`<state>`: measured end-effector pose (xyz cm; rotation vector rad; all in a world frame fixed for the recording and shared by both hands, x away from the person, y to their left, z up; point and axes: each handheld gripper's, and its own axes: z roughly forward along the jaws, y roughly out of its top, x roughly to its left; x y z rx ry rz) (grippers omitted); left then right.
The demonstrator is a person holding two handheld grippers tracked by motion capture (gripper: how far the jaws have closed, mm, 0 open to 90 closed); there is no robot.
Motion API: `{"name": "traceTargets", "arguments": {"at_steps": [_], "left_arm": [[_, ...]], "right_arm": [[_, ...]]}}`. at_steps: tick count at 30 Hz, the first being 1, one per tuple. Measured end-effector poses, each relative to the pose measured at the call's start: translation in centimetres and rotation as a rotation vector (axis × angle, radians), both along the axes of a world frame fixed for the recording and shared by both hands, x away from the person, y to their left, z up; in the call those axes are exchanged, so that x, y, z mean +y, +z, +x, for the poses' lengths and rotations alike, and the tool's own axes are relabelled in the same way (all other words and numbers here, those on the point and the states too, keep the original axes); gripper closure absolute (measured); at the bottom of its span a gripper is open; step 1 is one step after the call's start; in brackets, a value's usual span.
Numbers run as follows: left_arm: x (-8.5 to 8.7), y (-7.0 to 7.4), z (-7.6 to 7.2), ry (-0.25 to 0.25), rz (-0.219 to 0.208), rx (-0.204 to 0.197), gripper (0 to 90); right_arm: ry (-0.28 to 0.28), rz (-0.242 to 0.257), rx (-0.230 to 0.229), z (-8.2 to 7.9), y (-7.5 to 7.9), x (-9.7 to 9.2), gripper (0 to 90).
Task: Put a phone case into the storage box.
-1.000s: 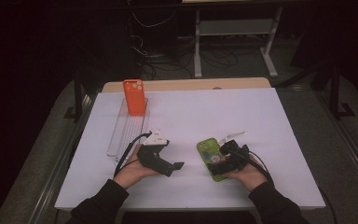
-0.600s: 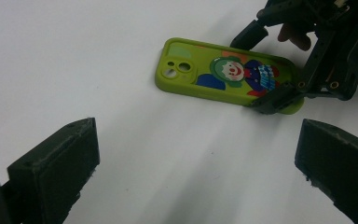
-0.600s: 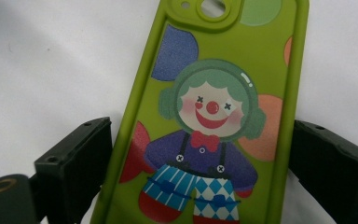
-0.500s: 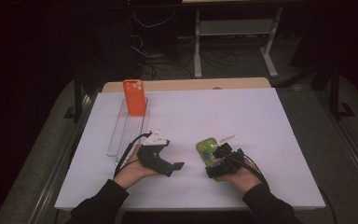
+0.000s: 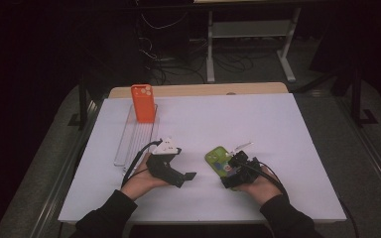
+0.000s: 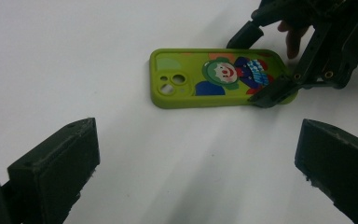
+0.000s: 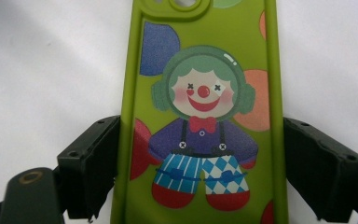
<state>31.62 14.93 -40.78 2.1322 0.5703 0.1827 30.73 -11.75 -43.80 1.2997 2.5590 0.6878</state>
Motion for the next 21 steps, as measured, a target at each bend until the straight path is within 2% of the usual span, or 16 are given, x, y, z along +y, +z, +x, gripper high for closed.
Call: {"name": "traceTargets", "arguments": {"at_steps": [3, 6, 11, 12, 14, 18, 19, 21], "left_arm": [[0.0, 0.3, 0.1, -0.018, -0.003, -0.012, 0.0], [0.0, 0.8, 0.2, -0.023, -0.009, -0.023, 0.0], [0.2, 1.6, 0.6, -0.058, -0.014, -0.022, 0.0], [0.2, 1.6, 0.7, -0.062, -0.022, -0.023, 0.0], [0.3, 1.9, 0.9, -0.075, -0.008, -0.029, 0.0], [0.5, 2.5, 1.2, -0.095, -0.003, -0.041, 0.0], [0.5, 2.6, 1.3, -0.105, -0.003, -0.043, 0.0], [0.6, 2.7, 1.6, -0.128, 0.013, -0.046, 0.0]], "right_arm": [[0.057, 0.005, -0.008, 0.2, 0.0, -0.5, 15.3], [0.081, 0.022, -0.005, 0.6, 0.6, -1.2, 15.3], [0.161, 0.048, -0.042, 1.3, 2.3, -2.2, 15.3], [0.172, 0.056, -0.043, 1.4, 2.6, -2.3, 15.3], [0.209, 0.073, -0.039, 1.7, 3.2, -2.5, 15.3], [0.336, 0.081, -0.035, 2.4, 3.9, -2.5, 15.3], [0.375, 0.074, -0.052, 2.8, 4.0, -2.6, 15.3], [0.437, 0.078, -0.053, 3.2, 4.3, -2.4, 15.3]]}}
